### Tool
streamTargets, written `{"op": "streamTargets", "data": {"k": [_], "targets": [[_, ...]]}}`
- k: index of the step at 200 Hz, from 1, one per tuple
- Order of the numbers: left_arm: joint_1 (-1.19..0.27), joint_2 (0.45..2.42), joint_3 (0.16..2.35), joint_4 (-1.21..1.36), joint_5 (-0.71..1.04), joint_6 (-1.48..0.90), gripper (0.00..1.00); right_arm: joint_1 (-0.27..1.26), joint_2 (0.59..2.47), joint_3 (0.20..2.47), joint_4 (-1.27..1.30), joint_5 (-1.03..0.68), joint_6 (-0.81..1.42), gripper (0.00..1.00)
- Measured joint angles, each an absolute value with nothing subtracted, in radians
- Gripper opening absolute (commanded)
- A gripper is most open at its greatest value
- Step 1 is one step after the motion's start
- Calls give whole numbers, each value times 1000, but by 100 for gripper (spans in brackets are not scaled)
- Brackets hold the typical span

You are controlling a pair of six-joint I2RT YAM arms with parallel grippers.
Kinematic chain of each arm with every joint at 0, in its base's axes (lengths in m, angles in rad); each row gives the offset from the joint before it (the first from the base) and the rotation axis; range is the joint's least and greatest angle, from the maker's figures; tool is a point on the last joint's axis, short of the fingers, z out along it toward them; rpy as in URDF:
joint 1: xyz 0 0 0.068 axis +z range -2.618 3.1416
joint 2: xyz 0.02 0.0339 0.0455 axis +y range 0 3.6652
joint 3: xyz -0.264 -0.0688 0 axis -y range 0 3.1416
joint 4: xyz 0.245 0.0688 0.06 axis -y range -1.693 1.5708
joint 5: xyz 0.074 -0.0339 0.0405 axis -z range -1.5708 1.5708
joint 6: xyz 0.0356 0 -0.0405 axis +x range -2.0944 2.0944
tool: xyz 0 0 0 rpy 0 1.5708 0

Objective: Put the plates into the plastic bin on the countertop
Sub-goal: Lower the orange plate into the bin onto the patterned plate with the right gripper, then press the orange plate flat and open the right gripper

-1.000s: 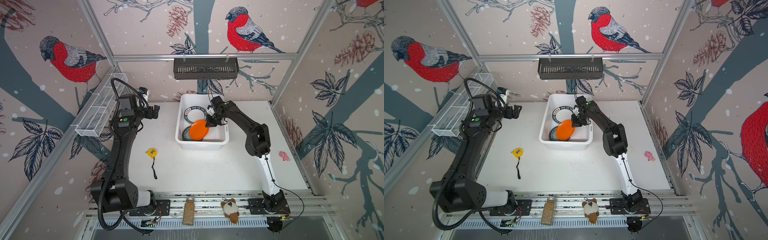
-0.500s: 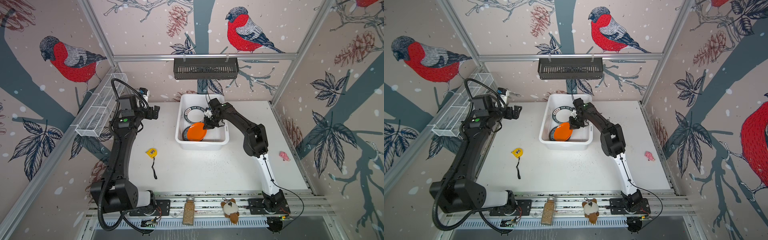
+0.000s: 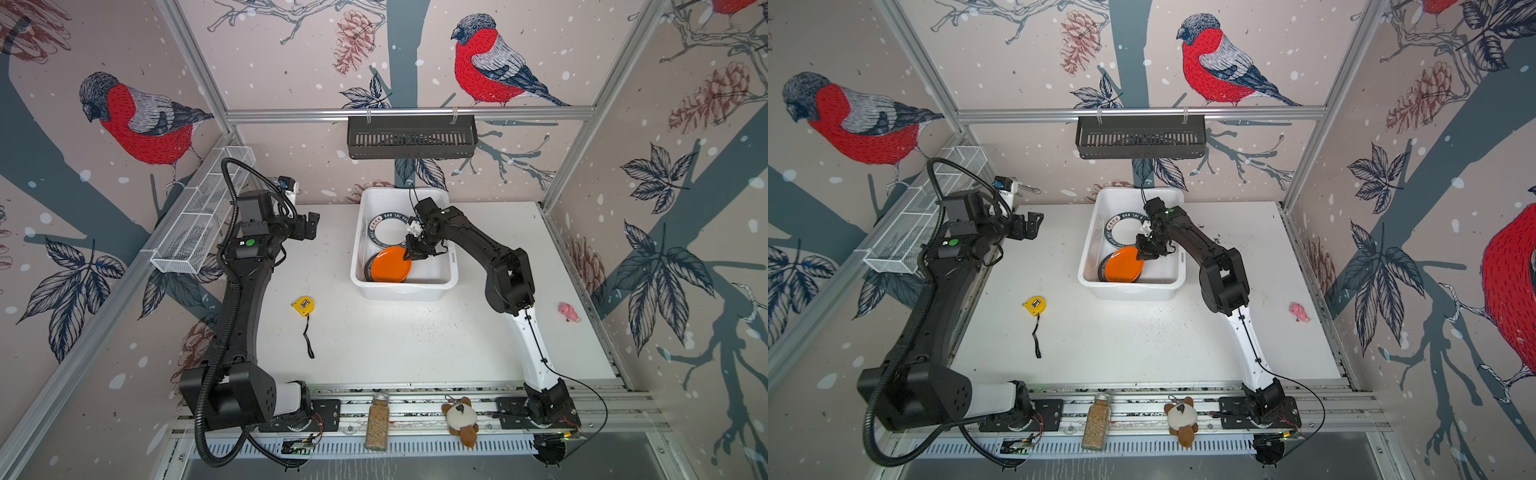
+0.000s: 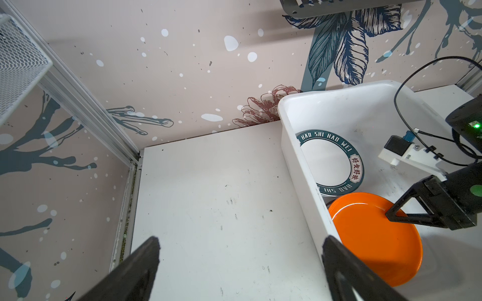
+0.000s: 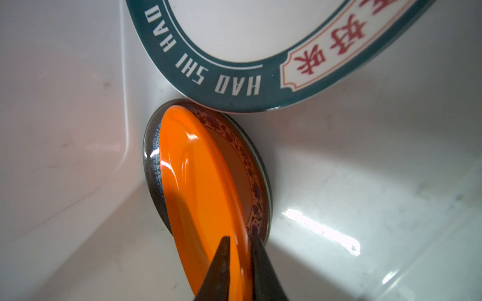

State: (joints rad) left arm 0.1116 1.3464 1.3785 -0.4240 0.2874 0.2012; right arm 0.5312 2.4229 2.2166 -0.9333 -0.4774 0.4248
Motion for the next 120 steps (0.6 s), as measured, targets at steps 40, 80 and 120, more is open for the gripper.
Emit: {"op": "streamTargets", "data": {"k": [40, 80, 120], "targets": [[112, 1338, 1369, -424, 287, 209, 96, 531, 2423, 2214, -933, -477, 425, 21], [112, 1328, 1363, -424, 288, 209, 96, 531, 2423, 2199, -933, -477, 424, 21], [112, 1321, 1354, -423, 288, 207, 96, 531, 2424, 2183, -933, -476, 424, 22]]}}
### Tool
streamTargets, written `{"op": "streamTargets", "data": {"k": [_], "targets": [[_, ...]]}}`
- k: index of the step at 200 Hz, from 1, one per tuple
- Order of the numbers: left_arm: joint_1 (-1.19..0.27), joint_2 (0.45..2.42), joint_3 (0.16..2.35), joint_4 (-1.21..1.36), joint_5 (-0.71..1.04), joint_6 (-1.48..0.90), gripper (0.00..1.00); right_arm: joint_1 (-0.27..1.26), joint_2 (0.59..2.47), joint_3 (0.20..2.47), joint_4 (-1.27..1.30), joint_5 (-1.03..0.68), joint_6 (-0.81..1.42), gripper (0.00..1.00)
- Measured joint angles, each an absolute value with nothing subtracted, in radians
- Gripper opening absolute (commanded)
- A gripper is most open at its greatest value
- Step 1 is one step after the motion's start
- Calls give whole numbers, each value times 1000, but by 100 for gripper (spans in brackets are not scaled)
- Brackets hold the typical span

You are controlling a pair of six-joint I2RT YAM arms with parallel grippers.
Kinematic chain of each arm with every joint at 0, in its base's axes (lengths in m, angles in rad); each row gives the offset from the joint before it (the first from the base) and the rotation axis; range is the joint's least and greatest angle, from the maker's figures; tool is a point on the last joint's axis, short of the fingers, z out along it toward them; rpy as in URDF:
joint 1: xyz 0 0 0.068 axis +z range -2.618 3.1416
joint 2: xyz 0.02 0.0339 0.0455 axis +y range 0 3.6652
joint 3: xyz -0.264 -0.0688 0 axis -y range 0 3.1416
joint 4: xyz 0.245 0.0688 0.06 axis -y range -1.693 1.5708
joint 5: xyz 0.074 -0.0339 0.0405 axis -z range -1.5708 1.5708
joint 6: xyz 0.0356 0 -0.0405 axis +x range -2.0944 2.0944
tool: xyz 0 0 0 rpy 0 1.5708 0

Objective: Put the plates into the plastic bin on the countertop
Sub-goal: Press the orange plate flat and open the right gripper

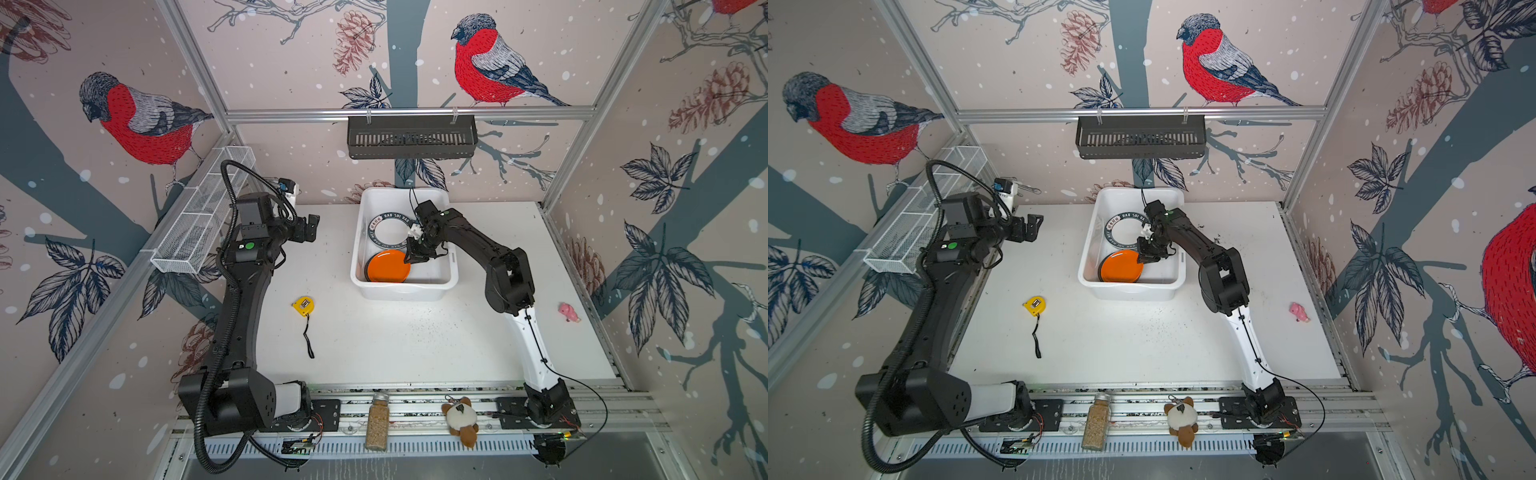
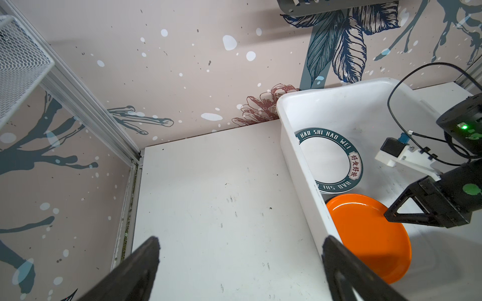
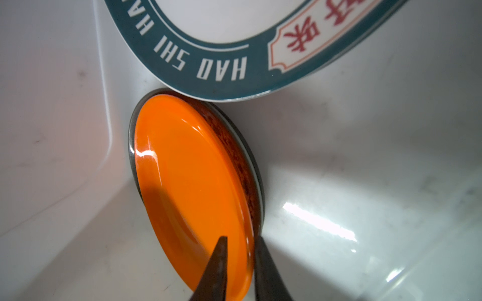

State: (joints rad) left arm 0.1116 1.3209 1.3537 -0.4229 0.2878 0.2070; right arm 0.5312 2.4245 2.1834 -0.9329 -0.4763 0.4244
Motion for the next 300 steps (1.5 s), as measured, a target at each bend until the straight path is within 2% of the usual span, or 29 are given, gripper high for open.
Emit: {"op": "streamTargets", "data": {"k": [63, 186, 213, 242, 300], "targets": [[112, 1309, 1342, -421, 288, 207, 96, 535, 2425, 2179, -933, -469, 424, 27], [112, 1291, 1322, -405, 288, 207, 97, 538, 2423, 2167, -933, -456, 424, 30], [112, 1289, 1320, -404, 288, 206, 97, 540, 2404, 2166, -934, -442, 424, 28], [112, 1288, 1315, -403, 288, 206, 96, 542, 2391, 2154, -931, -437, 424, 22], [112, 1281, 1311, -403, 288, 205, 97, 553, 2402, 2146, -904, -437, 449, 19]]}}
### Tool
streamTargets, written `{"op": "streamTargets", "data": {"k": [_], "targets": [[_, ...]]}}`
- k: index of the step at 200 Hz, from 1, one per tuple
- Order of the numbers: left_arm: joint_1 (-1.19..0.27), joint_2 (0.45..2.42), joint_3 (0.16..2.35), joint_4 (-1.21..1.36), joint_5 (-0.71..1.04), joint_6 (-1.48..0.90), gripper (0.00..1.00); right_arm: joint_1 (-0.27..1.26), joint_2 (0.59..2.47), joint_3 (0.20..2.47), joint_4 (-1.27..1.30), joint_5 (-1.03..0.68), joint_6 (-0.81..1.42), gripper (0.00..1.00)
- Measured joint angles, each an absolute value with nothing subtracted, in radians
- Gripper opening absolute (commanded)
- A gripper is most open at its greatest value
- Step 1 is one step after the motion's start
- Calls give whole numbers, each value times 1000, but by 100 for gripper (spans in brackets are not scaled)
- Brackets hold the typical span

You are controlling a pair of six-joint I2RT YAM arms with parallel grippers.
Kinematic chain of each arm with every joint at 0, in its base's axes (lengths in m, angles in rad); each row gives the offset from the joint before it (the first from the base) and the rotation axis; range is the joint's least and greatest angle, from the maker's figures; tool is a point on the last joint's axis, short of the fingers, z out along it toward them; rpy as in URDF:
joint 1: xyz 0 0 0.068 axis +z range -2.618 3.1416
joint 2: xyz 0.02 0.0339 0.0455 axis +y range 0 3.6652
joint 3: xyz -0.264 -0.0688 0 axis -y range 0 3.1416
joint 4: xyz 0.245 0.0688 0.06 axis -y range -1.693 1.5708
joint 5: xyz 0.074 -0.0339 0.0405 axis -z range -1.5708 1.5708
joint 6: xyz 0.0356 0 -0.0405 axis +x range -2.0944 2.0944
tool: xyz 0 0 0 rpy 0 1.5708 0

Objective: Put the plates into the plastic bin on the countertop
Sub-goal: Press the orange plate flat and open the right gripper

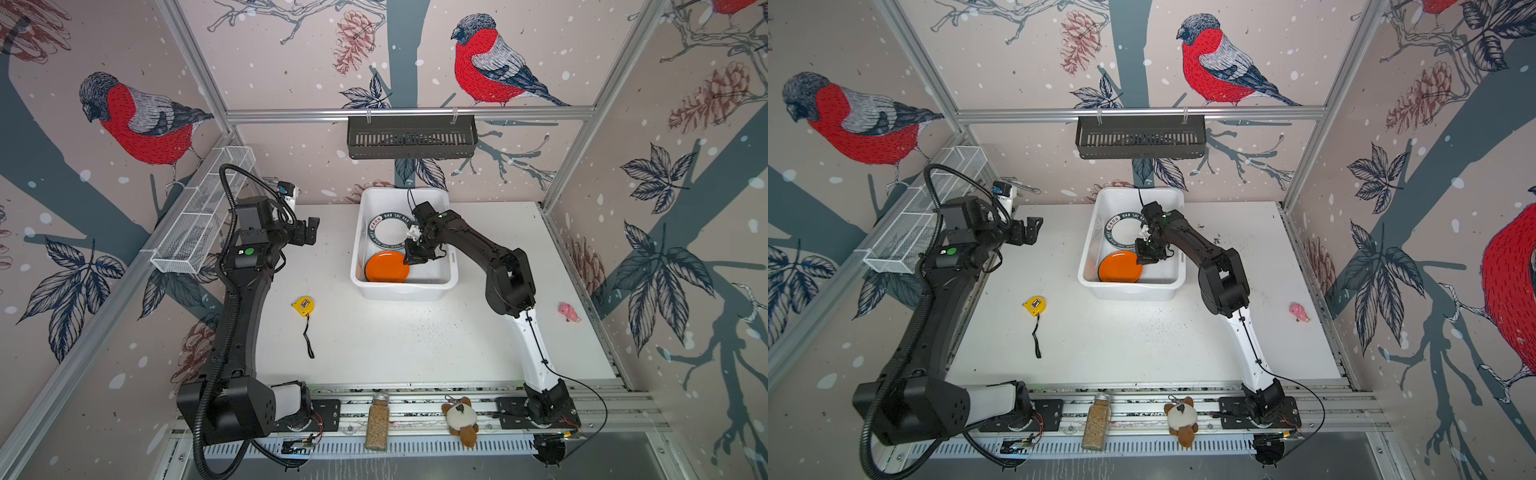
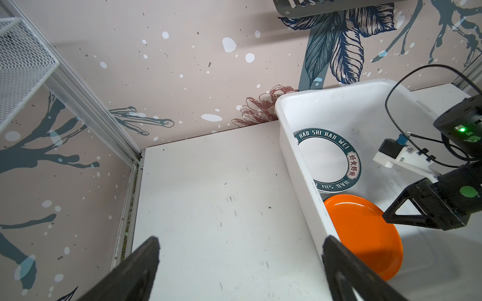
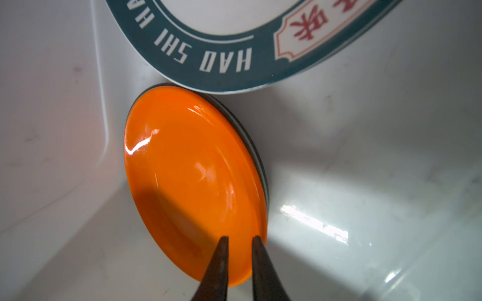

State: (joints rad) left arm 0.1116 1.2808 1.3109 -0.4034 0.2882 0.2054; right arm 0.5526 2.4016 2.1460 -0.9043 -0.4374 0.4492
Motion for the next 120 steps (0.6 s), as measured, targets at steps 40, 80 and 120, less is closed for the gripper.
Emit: {"op": "streamTargets", "data": {"k": [40, 80, 120], "targets": [[112, 1271, 1297, -403, 288, 205, 96, 556, 2410, 2149, -900, -439, 468, 21], [112, 1270, 1290, -403, 288, 199, 96, 555, 2411, 2192, -900, -436, 468, 29], [112, 1270, 1290, -403, 289, 199, 96, 546, 2408, 2197, -901, -415, 468, 31]]}}
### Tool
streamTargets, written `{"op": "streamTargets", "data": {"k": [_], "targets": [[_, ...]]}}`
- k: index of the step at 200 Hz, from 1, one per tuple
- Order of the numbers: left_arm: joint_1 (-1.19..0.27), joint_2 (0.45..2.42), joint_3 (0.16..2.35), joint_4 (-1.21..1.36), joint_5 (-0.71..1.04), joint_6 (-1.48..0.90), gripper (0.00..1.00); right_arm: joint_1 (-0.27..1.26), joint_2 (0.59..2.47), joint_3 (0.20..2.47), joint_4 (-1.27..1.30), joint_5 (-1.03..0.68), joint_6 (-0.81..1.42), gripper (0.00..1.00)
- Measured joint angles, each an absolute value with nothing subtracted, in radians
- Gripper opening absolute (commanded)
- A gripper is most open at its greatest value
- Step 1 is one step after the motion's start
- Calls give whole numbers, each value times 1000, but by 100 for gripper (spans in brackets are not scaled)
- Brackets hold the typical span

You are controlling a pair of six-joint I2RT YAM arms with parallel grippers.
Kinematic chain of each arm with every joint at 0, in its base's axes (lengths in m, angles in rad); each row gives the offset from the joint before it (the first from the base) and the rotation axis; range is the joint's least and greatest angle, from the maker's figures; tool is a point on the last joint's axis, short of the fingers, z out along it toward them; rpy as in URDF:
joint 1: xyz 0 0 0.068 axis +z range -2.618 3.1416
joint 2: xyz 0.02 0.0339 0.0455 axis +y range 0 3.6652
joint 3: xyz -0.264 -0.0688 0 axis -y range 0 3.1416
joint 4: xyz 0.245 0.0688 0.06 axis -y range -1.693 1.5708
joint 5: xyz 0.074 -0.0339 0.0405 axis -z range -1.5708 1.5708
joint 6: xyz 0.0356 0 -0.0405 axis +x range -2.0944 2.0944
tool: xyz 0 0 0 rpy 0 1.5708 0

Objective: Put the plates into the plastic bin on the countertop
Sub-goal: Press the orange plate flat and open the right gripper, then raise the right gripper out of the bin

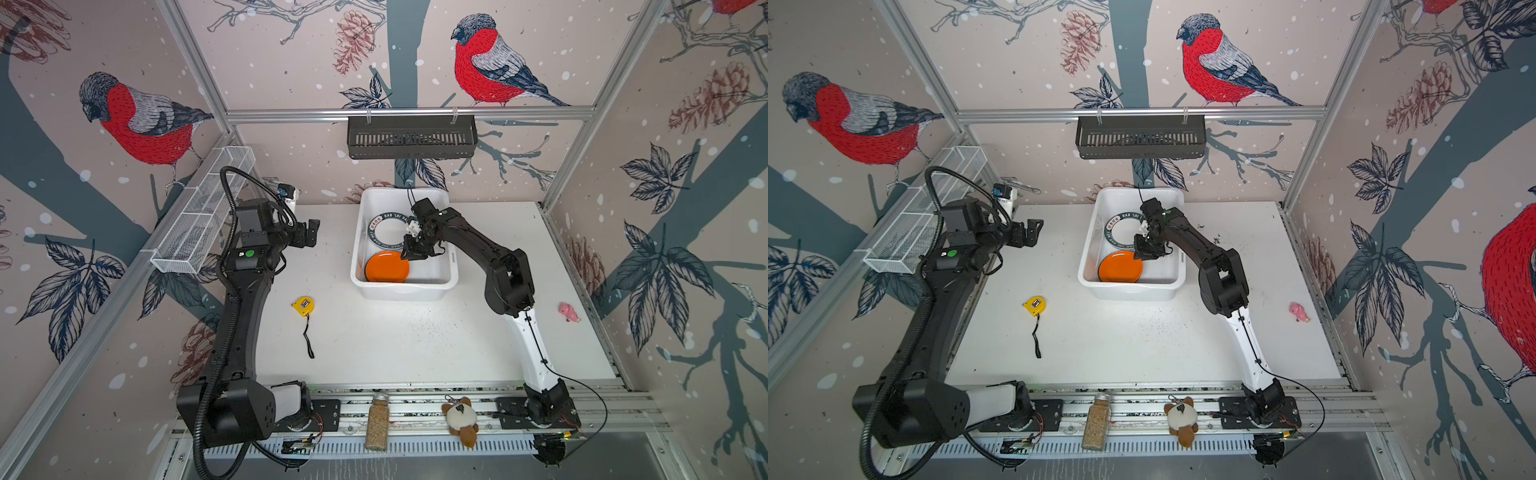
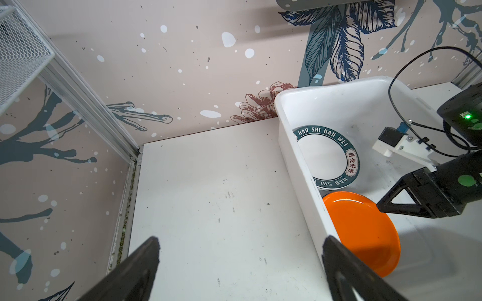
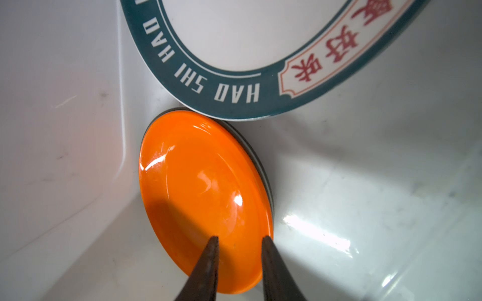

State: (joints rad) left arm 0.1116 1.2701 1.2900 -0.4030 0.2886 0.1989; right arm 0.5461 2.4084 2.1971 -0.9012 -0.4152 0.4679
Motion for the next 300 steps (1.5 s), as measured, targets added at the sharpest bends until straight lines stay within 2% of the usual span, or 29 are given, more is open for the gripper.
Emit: {"op": "streamTargets", "data": {"k": [46, 90, 127, 192, 300], "targets": [[112, 1272, 1291, -405, 289, 199, 96, 544, 2436, 2214, -892, -416, 469, 29], [112, 1265, 1292, -408, 288, 202, 96, 547, 2461, 2216, -883, -419, 473, 23], [112, 1261, 1292, -409, 288, 210, 97, 548, 2464, 2216, -880, -419, 476, 23], [112, 1256, 1290, -409, 288, 209, 96, 546, 2444, 2218, -881, -410, 483, 33], [112, 1277, 1290, -410, 281, 225, 97, 551, 2425, 2243, -860, -361, 486, 39]]}}
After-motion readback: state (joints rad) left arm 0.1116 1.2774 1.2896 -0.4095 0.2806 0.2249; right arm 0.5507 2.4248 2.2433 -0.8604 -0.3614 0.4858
